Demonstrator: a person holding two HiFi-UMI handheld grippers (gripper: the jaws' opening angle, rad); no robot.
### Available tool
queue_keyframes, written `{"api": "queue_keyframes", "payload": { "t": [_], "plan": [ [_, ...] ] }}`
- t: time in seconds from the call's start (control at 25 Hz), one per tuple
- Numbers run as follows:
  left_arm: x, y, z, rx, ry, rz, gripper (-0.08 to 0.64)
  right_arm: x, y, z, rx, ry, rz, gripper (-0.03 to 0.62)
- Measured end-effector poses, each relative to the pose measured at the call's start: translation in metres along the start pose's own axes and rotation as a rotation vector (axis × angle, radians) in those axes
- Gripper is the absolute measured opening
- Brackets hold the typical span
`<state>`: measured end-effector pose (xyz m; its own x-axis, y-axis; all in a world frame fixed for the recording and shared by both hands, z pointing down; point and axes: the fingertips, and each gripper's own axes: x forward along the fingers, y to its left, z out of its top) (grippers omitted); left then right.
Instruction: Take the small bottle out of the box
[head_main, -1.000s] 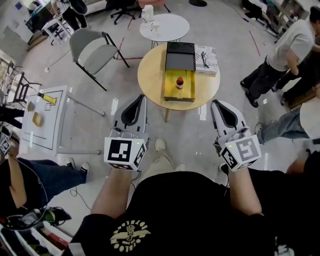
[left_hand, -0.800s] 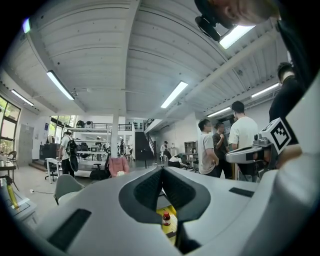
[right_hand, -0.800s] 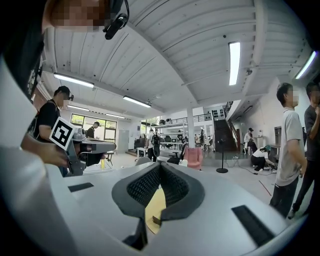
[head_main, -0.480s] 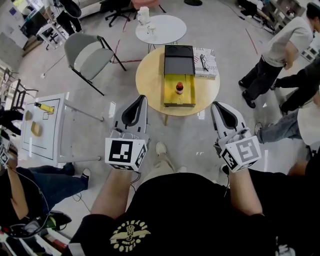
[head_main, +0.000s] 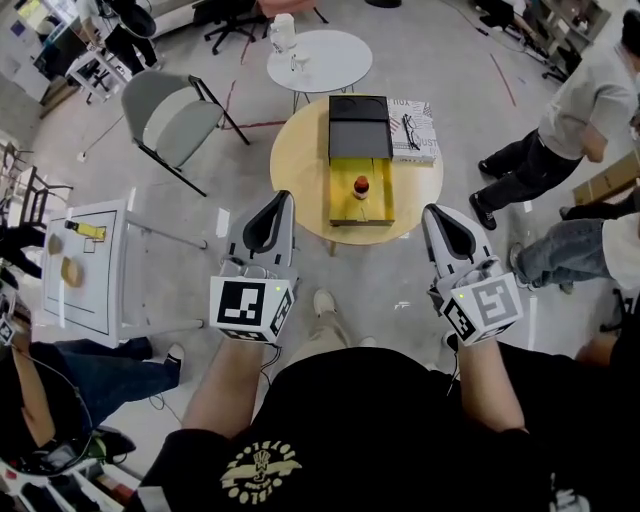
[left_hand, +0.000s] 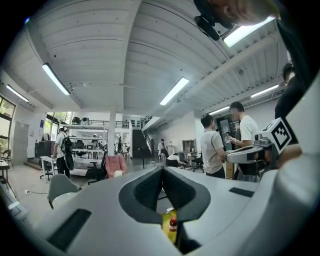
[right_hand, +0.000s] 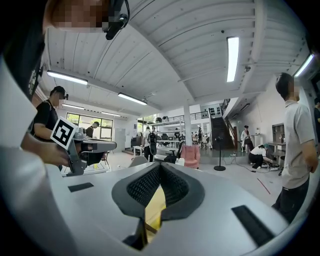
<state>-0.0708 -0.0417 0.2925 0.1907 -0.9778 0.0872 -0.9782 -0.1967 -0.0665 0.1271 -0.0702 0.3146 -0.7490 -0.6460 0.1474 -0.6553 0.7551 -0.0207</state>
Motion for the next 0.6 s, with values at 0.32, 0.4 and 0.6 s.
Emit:
{"api": "queue_keyframes", "payload": {
  "t": [0.32,0.4,0.6],
  "plan": [
    [0.035,0.016,-0.005,-0.01,0.023,-0.023,0.015,0.031,-0.017,0.001,0.01,0.014,-0.011,0.014],
    [0.044,0.019,-0.003,-0.008,0.022,-0.032,0.015,0.037,-0.021,0.002,0.015,0.015,-0.019,0.014],
    [0.064,0.028,-0.002,-0.001,0.021,-0.053,0.015,0.052,-0.03,0.004,0.019,0.016,-0.036,0.014]
  ]
}}
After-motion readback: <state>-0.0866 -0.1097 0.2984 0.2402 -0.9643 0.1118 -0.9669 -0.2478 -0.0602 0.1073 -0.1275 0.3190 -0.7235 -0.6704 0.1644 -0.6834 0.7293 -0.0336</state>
